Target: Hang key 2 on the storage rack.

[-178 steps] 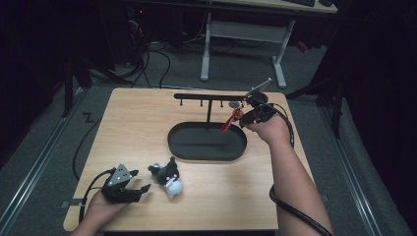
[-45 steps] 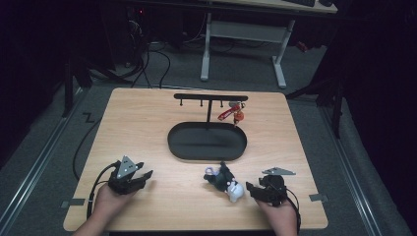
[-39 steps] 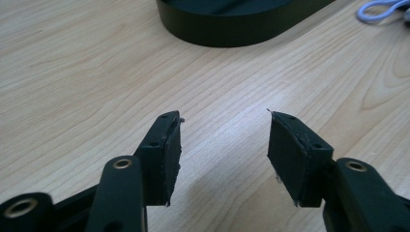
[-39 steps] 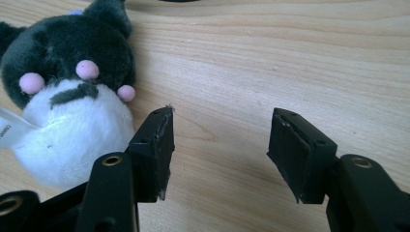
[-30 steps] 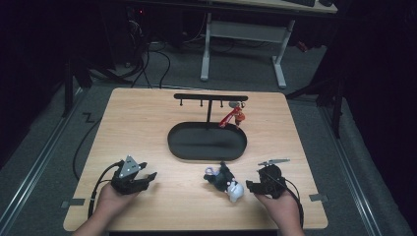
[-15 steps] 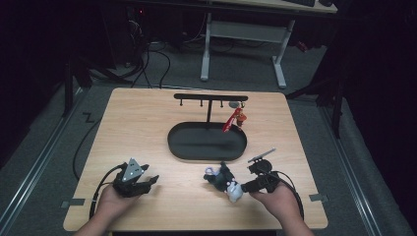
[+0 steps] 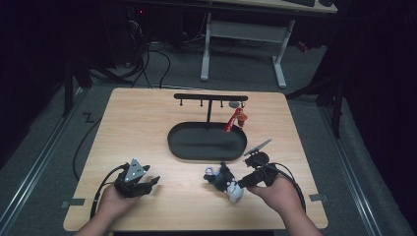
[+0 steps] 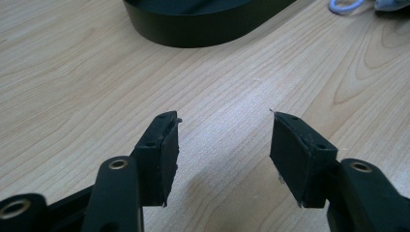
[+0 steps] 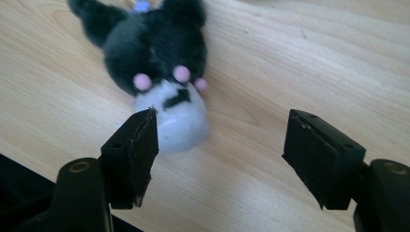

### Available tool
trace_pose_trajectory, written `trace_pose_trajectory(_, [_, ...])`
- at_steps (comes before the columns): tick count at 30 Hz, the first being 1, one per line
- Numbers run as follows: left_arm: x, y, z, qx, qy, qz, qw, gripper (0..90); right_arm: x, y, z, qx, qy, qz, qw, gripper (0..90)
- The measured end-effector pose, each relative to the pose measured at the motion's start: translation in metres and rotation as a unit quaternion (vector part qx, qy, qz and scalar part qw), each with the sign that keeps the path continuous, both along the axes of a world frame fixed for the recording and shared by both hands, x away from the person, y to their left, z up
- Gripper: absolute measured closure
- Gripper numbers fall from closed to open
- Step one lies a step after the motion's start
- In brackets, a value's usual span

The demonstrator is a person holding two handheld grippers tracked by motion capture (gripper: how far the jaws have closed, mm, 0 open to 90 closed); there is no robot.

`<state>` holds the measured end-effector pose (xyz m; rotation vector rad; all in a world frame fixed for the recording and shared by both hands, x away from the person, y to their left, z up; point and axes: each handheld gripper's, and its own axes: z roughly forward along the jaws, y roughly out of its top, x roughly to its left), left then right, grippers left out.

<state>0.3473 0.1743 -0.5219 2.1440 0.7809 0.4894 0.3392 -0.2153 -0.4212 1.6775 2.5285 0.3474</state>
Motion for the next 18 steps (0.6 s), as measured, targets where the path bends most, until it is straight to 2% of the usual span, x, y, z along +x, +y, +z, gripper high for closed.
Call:
trace_pose_trajectory(11, [0.001,-0.002,0.001,-0.001,-0.002,-0.005,1.0,43.4,-0.002,0.032,0.003,0.019,0.005,0.032,0.9993,21.7])
trace_pose_trajectory(14, [0.001,-0.003,0.001,0.0,-0.001,-0.007,1.0,43.3,-0.003,0.039,-0.001,0.019,0.012,0.041,0.9989,21.3])
trace_pose_trajectory(18, [0.002,-0.004,0.0,0.004,0.002,-0.009,1.0,43.0,-0.002,0.045,-0.009,0.019,0.022,0.041,0.9987,21.1])
